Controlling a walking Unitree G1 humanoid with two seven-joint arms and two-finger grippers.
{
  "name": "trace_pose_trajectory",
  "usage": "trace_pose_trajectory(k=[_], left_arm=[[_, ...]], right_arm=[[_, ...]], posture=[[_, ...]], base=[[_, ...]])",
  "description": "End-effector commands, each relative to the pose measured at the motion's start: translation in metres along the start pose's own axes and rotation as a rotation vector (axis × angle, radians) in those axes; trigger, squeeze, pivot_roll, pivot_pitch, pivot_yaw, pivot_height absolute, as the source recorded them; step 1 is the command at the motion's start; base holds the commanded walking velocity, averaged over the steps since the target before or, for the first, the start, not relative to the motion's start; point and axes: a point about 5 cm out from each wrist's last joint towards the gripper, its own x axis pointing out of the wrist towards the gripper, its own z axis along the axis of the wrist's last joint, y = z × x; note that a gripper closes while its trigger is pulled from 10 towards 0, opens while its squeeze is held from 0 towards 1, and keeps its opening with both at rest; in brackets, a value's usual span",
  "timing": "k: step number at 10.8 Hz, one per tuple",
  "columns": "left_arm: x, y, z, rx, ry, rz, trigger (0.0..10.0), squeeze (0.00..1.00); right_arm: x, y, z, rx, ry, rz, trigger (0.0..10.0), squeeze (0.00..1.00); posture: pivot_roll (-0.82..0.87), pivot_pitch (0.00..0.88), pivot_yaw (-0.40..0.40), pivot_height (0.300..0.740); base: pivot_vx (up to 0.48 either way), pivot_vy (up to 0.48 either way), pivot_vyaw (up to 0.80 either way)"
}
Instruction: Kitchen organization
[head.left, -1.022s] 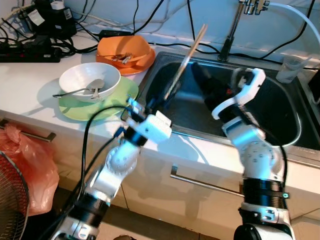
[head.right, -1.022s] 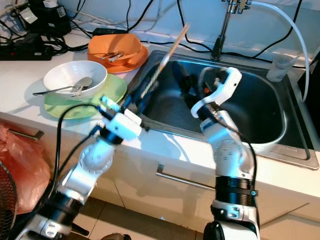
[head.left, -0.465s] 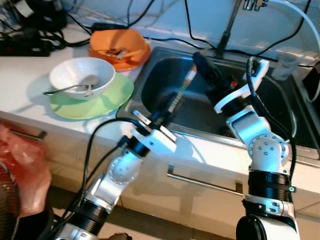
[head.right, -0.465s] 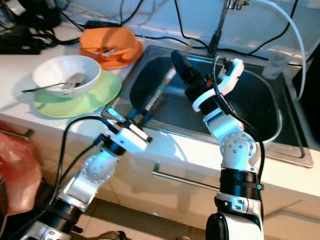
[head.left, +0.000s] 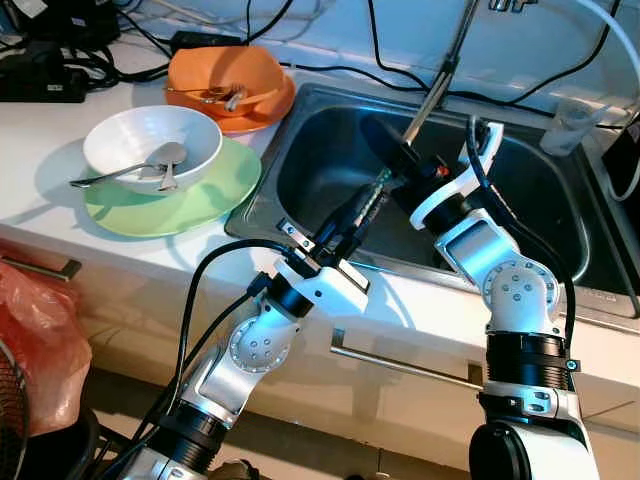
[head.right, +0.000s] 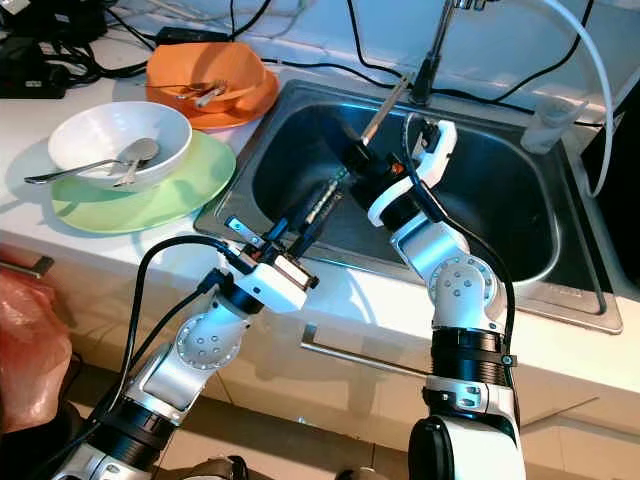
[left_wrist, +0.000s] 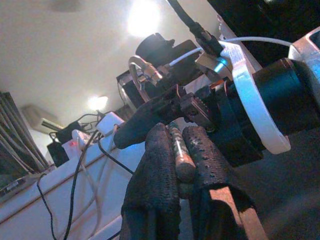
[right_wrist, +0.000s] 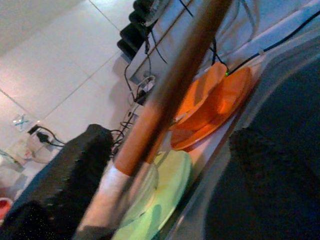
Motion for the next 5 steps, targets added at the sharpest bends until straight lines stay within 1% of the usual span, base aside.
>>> trace_pose_trajectory(k=[1,5], left_arm=[[0.0028,-0.0007,0.0074,0.002,-0.036,0.005,0.0,0.00],[0.0002,0.0057,0.0053,0.020,-0.022,0.027,0.0,0.00]], right_arm=[[0.0036,0.0046,0.0050,0.004,-0.013,0.028,0.0,0.00],[0.0028,0.0007,0.0079,-0.004,-0.041,0.007,0.0,0.00]], posture=[[-0.02,0.118,-0.096,0.740],[-0.02,0.105,-0.093,0.740]], base=[[0.000,0.000,0.00],[0.000,0.000,0.00]])
